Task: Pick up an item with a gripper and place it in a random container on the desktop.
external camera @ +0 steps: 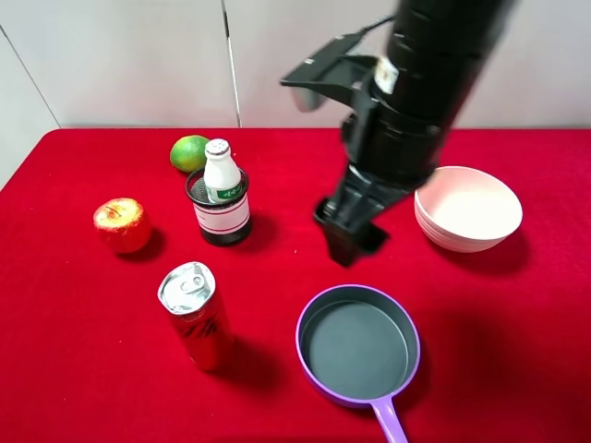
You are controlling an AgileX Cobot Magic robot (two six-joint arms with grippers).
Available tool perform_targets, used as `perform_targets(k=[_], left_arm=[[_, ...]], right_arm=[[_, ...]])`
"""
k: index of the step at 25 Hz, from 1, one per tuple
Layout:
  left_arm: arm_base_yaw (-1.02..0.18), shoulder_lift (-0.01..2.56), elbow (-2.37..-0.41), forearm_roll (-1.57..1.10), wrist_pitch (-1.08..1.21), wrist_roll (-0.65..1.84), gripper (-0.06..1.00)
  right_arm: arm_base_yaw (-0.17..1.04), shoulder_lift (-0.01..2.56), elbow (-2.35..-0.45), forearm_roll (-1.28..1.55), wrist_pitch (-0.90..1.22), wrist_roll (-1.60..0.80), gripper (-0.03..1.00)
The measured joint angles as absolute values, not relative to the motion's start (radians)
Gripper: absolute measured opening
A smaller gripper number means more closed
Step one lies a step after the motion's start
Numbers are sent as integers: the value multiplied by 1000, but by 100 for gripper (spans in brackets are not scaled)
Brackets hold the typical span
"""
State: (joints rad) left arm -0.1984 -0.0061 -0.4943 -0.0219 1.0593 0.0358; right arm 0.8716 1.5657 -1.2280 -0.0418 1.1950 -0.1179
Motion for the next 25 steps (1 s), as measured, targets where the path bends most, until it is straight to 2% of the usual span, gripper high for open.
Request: perform_targets(k=[15, 25], left_arm=[[-198, -6, -494, -22, 1059, 36, 99], [-198, -6, -494, -22, 1059, 36, 99]], right_arm=[[872, 1190, -829, -64, 1061, 32, 69], [872, 971, -678, -74, 1022, 73, 69]])
